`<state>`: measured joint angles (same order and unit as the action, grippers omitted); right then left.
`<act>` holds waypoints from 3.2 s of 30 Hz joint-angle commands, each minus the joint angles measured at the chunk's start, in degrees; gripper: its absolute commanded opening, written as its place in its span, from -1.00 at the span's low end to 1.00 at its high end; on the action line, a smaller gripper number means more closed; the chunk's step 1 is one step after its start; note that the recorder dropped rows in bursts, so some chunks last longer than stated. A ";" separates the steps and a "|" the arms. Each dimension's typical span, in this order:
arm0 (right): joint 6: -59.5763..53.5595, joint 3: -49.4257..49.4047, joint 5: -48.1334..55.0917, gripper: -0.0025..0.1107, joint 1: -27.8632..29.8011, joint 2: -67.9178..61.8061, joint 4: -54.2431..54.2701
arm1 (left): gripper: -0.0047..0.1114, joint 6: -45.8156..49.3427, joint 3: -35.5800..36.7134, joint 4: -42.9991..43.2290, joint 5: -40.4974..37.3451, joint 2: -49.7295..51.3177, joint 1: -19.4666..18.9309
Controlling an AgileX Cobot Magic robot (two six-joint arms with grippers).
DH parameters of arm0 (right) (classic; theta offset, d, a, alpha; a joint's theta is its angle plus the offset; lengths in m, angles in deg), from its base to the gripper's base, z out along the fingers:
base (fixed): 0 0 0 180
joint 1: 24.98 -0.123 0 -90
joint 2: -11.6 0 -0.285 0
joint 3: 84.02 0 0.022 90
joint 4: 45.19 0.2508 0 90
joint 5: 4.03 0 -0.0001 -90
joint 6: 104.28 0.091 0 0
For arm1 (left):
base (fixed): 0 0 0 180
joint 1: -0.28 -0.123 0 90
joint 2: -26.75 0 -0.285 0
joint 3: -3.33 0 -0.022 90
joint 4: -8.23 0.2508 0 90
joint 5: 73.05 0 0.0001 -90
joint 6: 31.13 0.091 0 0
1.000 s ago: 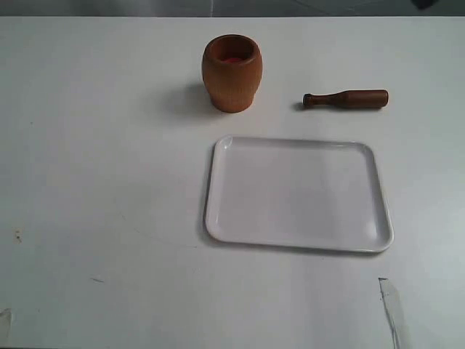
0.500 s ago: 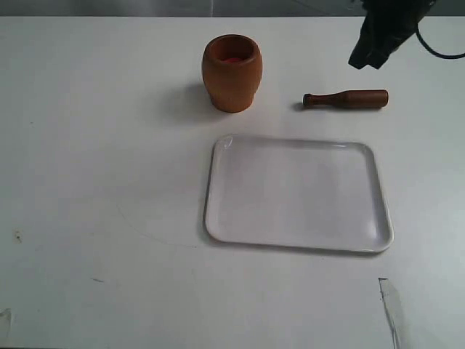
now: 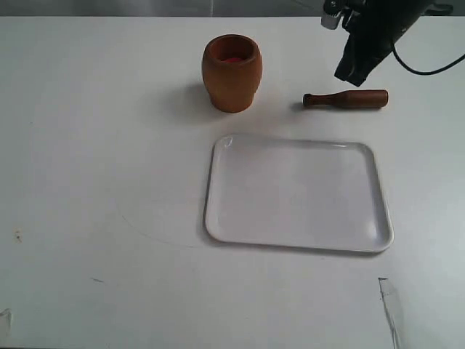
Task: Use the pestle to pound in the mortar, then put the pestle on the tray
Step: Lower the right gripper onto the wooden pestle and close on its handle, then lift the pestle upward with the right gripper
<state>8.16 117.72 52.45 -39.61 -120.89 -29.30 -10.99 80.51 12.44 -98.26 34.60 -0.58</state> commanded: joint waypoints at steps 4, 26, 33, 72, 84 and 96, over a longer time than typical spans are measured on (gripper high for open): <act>-1.04 0.45 -0.37 0.07 -0.25 -1.38 2.56 | -0.92 -0.47 0.03 -0.42 0.17 -0.07 0.44; -2.70 0.45 -7.83 0.09 -5.27 -7.17 -8.31 | -0.92 -0.47 0.03 -0.42 0.17 -0.07 0.44; -2.70 0.45 -7.42 0.01 -5.27 -9.71 -8.31 | -0.92 -0.47 0.03 -0.42 0.17 -0.07 0.44; -30.93 -1.98 -14.96 -0.96 -5.58 10.92 70.28 | -0.92 -0.47 0.03 -0.42 0.17 -0.07 0.44; -55.41 -10.13 -10.32 -0.96 -9.53 8.90 84.06 | -0.92 -0.47 0.03 -0.42 0.17 -0.07 0.44; -54.96 -9.54 -52.55 -0.96 -12.36 11.34 83.43 | -0.92 -0.47 0.03 -0.42 0.17 -0.07 0.44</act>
<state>-46.27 107.74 11.09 -51.54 -111.99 53.67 -10.99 80.51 12.44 -98.26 34.60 -0.58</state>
